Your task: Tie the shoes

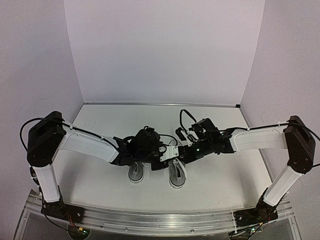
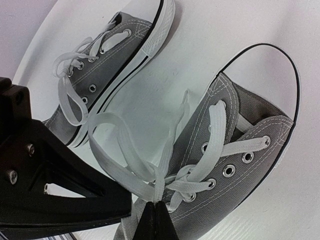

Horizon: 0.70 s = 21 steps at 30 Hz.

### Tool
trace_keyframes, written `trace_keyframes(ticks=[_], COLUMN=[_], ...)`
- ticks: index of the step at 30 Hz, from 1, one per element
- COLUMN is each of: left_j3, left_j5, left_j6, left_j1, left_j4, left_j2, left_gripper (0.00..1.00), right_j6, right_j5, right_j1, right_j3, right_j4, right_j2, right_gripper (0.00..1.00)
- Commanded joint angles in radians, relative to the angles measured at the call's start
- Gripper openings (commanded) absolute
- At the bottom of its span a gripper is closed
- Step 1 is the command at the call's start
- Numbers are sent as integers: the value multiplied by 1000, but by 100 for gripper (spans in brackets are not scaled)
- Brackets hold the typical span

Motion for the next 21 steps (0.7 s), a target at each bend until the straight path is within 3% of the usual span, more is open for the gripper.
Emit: trace_keyframes(ticks=[1,12,21], left_j3=[-2,-63,-86], left_j5=[25,32,84], left_j6=[-20,-16,-53], left_j1=[3,3,4], left_j4=[55,52,146], left_j2=[0,-31,-42], left_gripper=[0,0,0], right_j6=[7,12,17], right_j5=[10,20,16], right_j1=[2,-7,-7], right_j3=[-7,-15,-20], right_j4=[23,27,30], right_j2=[-23,-36,-44], right_gripper=[0,0,0])
